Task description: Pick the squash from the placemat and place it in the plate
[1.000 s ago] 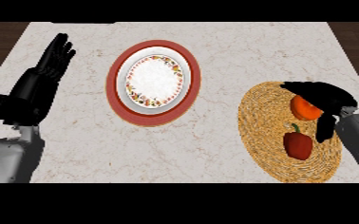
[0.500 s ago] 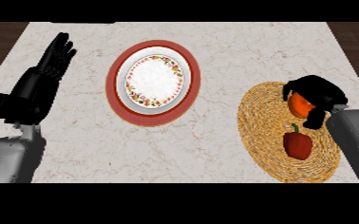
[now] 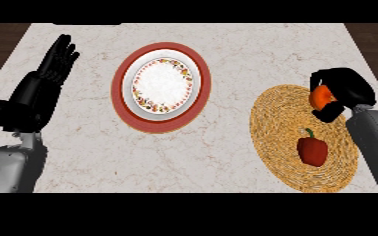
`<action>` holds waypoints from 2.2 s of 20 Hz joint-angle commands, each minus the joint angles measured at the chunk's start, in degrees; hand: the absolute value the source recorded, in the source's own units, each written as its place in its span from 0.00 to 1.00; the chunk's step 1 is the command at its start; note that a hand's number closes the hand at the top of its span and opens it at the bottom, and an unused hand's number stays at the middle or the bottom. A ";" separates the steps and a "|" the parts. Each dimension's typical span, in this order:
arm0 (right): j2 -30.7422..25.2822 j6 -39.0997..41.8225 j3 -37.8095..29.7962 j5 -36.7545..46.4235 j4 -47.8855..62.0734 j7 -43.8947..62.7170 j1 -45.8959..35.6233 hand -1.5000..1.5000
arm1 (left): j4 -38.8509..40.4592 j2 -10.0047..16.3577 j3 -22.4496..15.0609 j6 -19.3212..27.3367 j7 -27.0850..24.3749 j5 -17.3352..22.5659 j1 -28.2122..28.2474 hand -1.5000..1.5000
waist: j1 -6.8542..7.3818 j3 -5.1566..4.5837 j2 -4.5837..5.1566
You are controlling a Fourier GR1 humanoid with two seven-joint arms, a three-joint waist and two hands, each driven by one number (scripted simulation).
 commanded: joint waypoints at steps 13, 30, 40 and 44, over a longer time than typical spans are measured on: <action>11.54 7.88 -3.59 -16.27 -33.29 4.37 3.35 1.00 | 1.28 -0.73 1.78 -0.09 0.36 -0.79 -0.76 0.50 | -1.68 -0.03 -0.57; 29.73 10.71 4.39 -17.65 -31.64 22.38 -13.51 1.00 | 4.29 -2.96 1.08 -1.16 0.51 -3.12 -5.18 0.50 | 0.16 0.01 0.16; 29.99 -5.98 15.08 -25.51 -5.29 27.48 -29.97 1.00 | 0.31 -3.94 0.54 -2.31 -0.68 -3.31 -0.43 0.50 | 2.06 -0.03 0.40; 30.01 -14.62 22.38 -28.74 4.73 23.87 -31.45 1.00 | 1.13 -3.08 1.31 -2.59 4.18 -2.03 -7.17 0.50 | 3.17 -0.01 0.77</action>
